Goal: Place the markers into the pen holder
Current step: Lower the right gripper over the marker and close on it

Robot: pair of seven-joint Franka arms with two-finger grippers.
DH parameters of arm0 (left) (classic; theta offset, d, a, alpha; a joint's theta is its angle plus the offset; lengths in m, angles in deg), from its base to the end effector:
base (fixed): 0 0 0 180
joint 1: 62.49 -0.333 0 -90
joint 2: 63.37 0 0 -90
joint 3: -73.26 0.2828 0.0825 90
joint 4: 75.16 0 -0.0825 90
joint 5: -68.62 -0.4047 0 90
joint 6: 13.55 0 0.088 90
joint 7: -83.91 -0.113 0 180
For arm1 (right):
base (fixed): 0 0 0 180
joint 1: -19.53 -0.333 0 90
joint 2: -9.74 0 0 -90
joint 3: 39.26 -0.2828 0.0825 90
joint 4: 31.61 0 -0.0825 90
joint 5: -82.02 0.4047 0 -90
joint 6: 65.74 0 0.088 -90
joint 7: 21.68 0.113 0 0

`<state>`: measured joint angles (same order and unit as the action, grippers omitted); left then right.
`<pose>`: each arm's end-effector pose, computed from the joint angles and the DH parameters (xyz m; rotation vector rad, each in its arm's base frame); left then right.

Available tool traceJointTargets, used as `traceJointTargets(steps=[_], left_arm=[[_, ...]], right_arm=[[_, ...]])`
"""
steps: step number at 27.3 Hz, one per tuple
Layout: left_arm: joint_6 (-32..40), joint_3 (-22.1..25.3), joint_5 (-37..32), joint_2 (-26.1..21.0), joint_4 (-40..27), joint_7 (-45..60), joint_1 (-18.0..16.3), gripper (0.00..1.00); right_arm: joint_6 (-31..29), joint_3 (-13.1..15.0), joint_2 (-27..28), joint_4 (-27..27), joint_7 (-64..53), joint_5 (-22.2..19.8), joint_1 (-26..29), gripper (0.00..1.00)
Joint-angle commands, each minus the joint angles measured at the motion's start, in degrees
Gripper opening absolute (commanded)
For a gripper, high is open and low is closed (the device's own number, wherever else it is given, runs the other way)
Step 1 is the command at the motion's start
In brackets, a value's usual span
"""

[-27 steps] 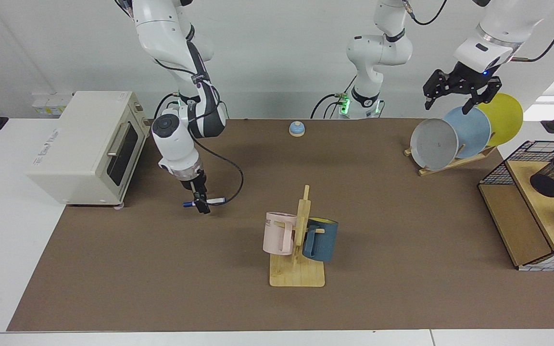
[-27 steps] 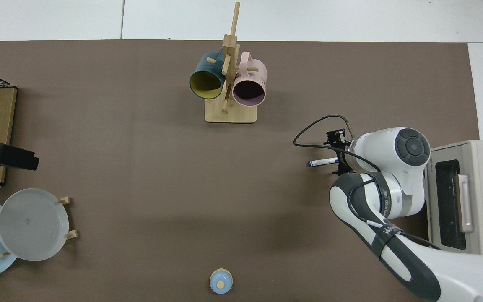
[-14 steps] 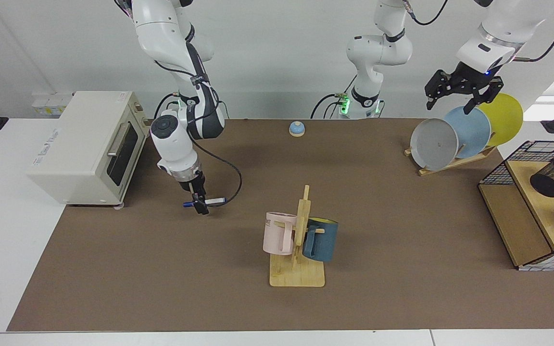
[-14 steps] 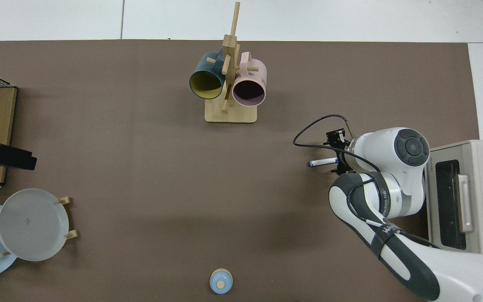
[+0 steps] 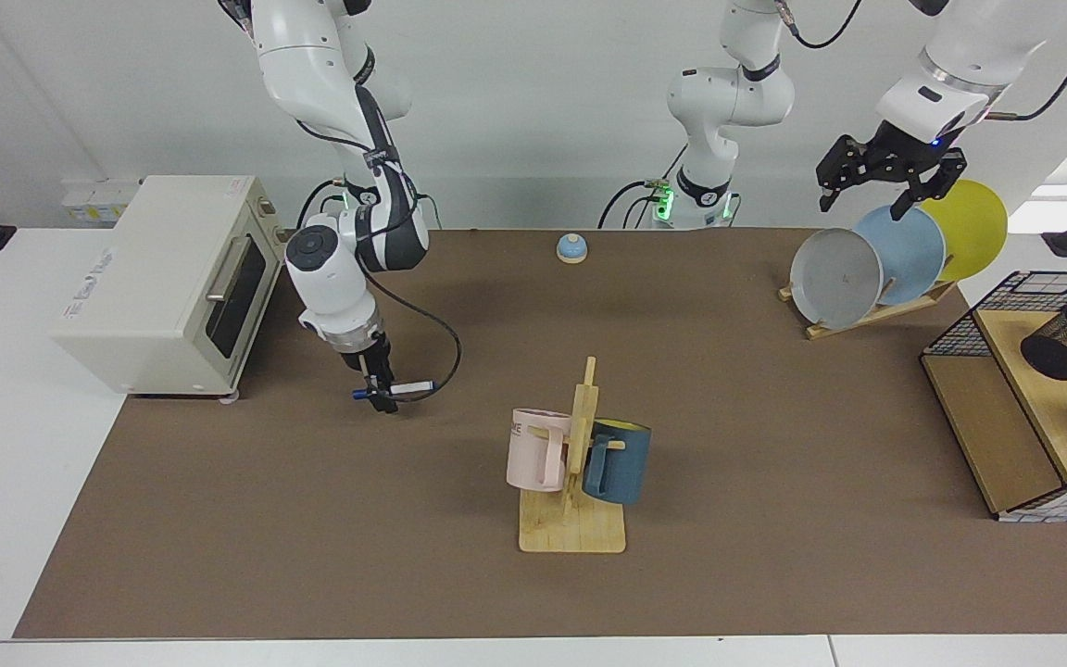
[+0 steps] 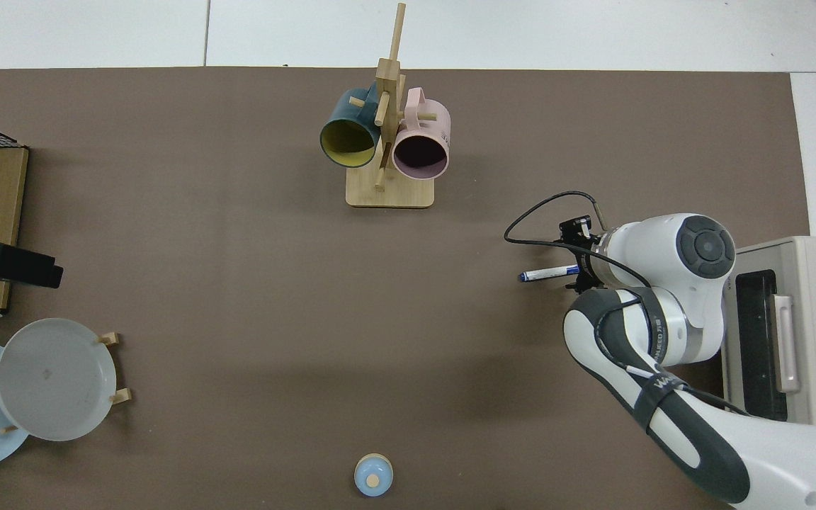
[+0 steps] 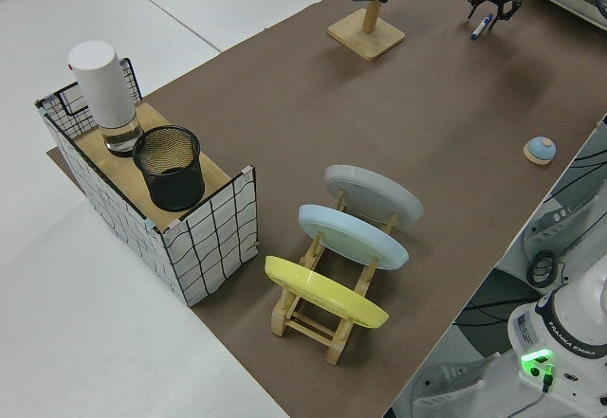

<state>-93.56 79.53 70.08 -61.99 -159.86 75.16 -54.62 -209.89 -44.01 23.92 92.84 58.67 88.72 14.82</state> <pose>0.5491 -0.0178 0.6288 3.0958 -0.2863 -0.0872 0.5693 0.0948 0.2342 -2.3647 1.8586 -0.0036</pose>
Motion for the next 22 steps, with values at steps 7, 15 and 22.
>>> traceJointTargets(steps=[7,15,22], left_arm=[[0.1,-0.4,0.5,2.0,-2.2,0.3,-0.7,1.00],[0.1,-0.5,0.5,2.0,-2.2,0.2,-0.6,1.00],[0.1,-0.6,0.5,2.0,-2.2,0.2,-0.6,1.00]], right_arm=[[-1.6,-0.4,0.7,-0.2,-0.3,1.0,0.6,0.17],[-1.2,-0.4,0.3,-0.6,-0.2,1.0,0.7,0.00],[4.1,-0.3,-3.7,-1.7,-0.3,1.0,0.7,0.00]])
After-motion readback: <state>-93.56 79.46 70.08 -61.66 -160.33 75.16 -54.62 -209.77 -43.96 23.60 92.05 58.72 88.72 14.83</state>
